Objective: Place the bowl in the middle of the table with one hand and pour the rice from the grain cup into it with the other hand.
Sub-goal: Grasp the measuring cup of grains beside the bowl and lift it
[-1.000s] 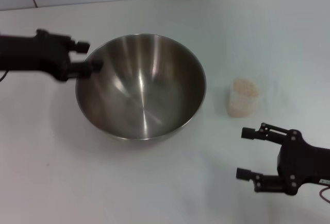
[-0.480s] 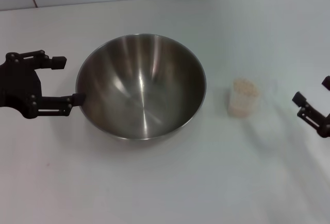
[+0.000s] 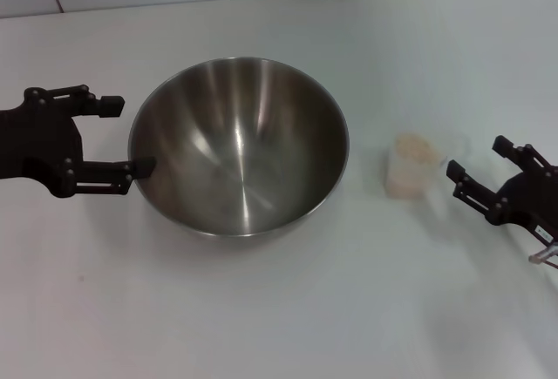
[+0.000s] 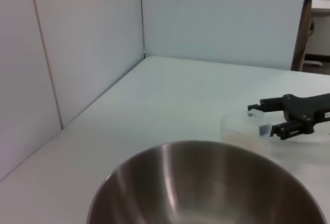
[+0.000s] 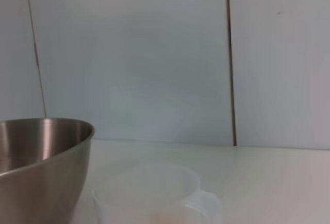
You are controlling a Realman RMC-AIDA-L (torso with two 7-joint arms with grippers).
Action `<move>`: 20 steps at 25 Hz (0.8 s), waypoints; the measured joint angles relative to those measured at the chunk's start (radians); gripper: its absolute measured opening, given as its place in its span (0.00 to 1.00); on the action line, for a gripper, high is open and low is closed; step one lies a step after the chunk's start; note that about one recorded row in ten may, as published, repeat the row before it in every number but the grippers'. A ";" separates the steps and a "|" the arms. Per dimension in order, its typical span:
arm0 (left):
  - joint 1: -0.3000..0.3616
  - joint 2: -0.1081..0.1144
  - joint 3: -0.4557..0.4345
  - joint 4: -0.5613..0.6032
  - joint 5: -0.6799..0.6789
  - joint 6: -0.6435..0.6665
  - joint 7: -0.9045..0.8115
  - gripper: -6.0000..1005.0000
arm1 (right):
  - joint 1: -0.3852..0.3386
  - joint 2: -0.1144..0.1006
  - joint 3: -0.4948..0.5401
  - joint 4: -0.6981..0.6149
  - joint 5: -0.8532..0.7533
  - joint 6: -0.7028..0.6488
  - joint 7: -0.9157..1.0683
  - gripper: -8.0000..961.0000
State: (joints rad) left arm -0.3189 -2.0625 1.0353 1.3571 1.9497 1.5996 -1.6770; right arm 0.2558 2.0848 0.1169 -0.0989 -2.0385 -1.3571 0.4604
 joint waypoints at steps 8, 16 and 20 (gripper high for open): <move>-0.003 0.000 -0.002 -0.015 0.002 0.000 0.001 0.86 | 0.036 0.001 0.013 0.033 0.007 0.048 -0.047 0.87; -0.007 0.000 0.002 -0.025 0.028 0.001 0.001 0.86 | 0.048 -0.001 0.054 0.037 0.011 0.050 -0.048 0.87; -0.013 0.000 0.002 -0.038 0.030 0.002 0.001 0.86 | 0.059 -0.002 0.066 0.038 0.012 0.057 -0.048 0.87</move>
State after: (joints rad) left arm -0.3314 -2.0621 1.0372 1.3192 1.9799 1.6014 -1.6763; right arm 0.3151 2.0826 0.1829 -0.0613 -2.0269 -1.2997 0.4125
